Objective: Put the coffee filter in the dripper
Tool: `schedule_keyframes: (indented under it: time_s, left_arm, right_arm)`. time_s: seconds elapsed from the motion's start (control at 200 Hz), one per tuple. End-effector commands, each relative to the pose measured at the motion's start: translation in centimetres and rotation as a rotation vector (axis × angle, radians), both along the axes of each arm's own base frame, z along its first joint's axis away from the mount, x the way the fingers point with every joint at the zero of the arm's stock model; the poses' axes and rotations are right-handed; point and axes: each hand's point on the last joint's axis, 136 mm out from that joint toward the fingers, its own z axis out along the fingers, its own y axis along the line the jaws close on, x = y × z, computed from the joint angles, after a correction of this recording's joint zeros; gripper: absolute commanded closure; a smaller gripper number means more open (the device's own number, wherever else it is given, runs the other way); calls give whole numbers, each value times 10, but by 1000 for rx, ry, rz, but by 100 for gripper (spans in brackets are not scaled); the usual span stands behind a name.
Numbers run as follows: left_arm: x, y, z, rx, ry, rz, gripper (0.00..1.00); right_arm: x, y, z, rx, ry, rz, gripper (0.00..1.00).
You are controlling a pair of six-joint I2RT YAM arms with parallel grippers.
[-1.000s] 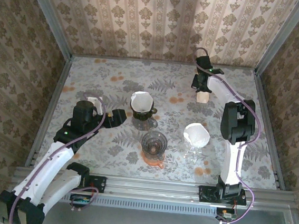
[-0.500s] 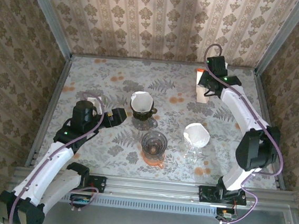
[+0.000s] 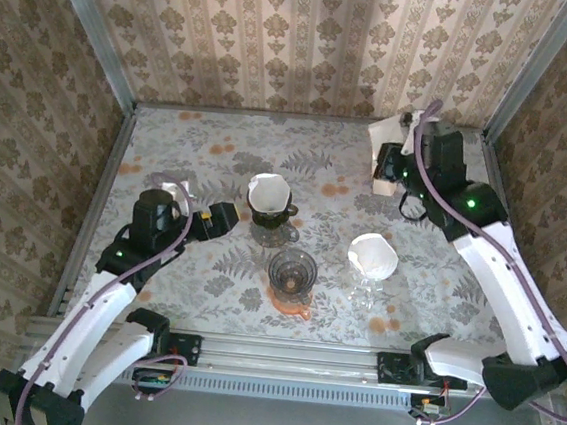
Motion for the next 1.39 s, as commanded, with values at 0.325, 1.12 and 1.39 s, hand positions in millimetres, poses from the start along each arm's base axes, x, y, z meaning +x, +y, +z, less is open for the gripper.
schedule_keyframes:
  time_s: [0.325,1.12,1.39]
  left_arm:
    - [-6,5,12,44,-18,-19,0]
    - [-16,6,8,46,-28,-42,0]
    - [-17,6,6,45,-25,-46,0]
  right_arm:
    - [-140,65,-67,-427,499,458,100]
    - [-169,149,-136,-603,716,662,100]
    - [-169,167,-153,-581,727,687,100]
